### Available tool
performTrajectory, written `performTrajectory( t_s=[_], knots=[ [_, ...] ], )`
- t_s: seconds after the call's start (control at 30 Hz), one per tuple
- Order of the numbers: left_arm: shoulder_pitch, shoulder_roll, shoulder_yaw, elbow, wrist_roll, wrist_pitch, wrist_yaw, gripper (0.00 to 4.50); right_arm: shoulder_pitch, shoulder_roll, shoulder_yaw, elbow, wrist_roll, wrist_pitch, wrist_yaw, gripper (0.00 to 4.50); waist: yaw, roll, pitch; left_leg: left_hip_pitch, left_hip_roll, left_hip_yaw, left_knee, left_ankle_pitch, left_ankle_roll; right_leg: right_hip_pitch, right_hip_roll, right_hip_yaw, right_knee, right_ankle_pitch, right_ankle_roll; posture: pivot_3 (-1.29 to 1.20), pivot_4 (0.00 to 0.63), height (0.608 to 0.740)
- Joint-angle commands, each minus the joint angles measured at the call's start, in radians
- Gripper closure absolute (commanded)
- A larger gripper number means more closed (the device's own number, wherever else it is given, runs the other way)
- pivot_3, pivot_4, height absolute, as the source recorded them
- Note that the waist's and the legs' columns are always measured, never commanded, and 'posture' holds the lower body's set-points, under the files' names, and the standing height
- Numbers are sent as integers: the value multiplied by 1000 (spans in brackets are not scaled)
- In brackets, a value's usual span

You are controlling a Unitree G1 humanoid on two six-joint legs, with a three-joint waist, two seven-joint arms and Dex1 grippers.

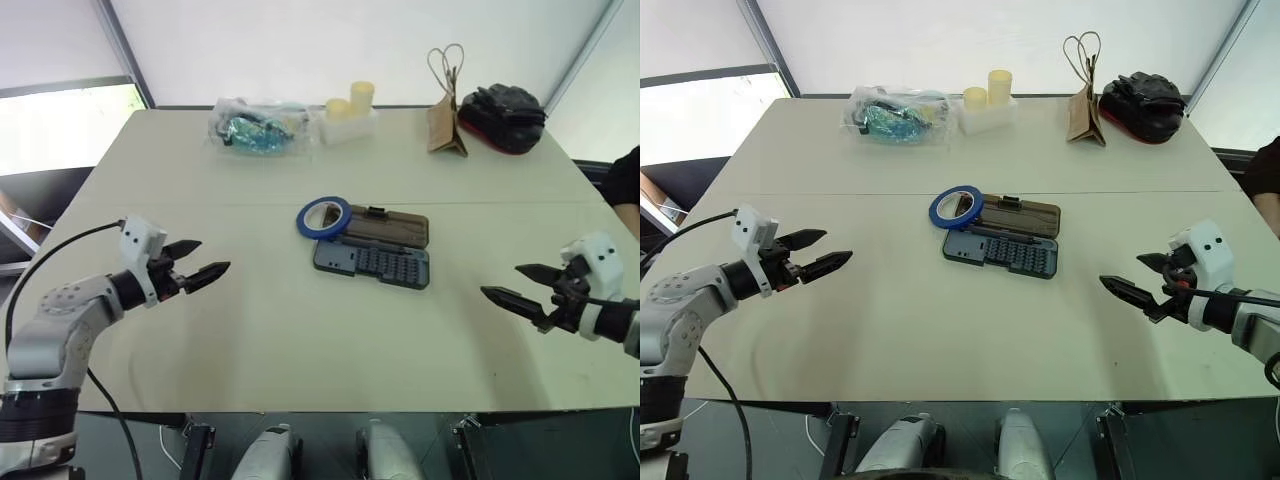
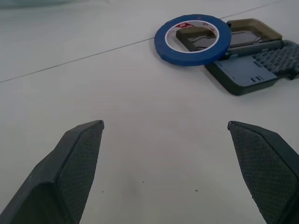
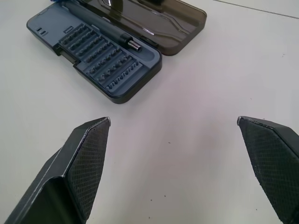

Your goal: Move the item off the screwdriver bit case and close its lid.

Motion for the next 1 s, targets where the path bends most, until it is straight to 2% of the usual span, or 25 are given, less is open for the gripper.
performTrajectory(
  t_s=[0.03,0.87,1.0],
  knots=[
    [-8,0,14,-25,-17,0,3,64,-11,13,1,-43,5,-11,-13,3,1,0,0,0,0,0,0,0,0,0,0,0,0,0,0,0,150,740],
    [-30,-7,2,-9,-9,-6,-3,64,-38,51,28,-73,14,10,-78,3,19,0,0,0,0,0,0,0,0,0,0,0,-1,0,0,0,150,740],
    [-86,-33,-19,2,-13,2,7,64,-65,59,38,-55,-3,-6,-93,3,23,0,0,0,0,0,1,0,0,1,0,0,-1,0,0,0,150,740]
  ],
)
